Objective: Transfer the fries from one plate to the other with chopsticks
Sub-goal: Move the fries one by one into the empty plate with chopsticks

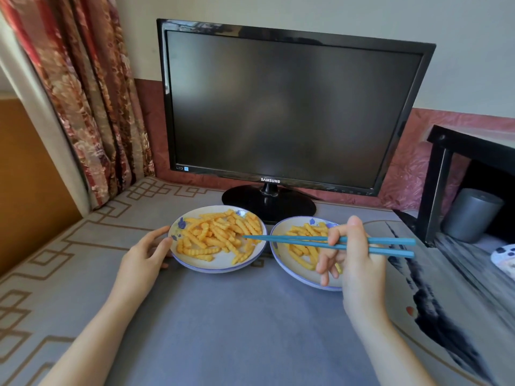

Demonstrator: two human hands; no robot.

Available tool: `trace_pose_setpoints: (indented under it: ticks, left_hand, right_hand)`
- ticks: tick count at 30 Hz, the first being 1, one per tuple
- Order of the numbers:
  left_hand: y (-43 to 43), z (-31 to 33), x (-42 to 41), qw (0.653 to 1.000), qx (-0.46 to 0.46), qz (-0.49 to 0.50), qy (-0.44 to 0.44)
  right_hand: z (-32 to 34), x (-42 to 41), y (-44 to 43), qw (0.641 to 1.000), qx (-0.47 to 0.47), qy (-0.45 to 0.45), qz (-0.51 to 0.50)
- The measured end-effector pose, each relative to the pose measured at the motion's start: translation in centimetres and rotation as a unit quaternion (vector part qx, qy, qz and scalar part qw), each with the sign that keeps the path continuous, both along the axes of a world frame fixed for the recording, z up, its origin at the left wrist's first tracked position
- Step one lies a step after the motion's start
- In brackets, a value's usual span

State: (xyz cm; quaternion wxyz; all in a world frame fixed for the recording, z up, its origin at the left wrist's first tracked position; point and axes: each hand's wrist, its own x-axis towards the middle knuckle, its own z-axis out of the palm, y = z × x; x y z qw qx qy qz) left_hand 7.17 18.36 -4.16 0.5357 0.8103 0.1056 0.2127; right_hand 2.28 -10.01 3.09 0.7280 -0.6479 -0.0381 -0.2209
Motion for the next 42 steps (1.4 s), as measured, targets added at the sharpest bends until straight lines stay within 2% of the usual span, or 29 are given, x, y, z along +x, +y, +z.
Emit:
trace_pose_setpoints:
  ticks: [8,13,21,30,37,42]
  left_hand:
    - [-0.1,0.1,0.0,1.000,0.003,0.002,0.001]
    - [0.0,0.0,0.0,1.000,0.002,0.000,0.001]
    - [0.1,-0.2,0.1,1.000,0.003,-0.002,0.007]
    - [0.1,-0.2,0.1,1.000,0.005,-0.002,0.010]
    - [0.0,-0.2,0.0,1.000,0.006,-0.004,0.015]
    - [-0.1,0.1,-0.2,1.000,0.001,-0.004,0.009]
  right_hand:
    - [-0.9,0.4,0.7,0.998,-0.057,0.009,0.037]
    - [-0.8,0.5,0.4,0.999,-0.042,0.008,0.023]
    - [-1.9,0.7,1.3,0.996,-0.064,0.018,0.055]
    - [-0.1,0.0,0.1,1.000,-0.010,-0.018,-0.022]
    - [1.4,0.1,-3.3,0.990,0.016,-0.052,-0.128]
    - [1.2,0.6,-4.4,0.991,-0.002,-0.027,-0.128]
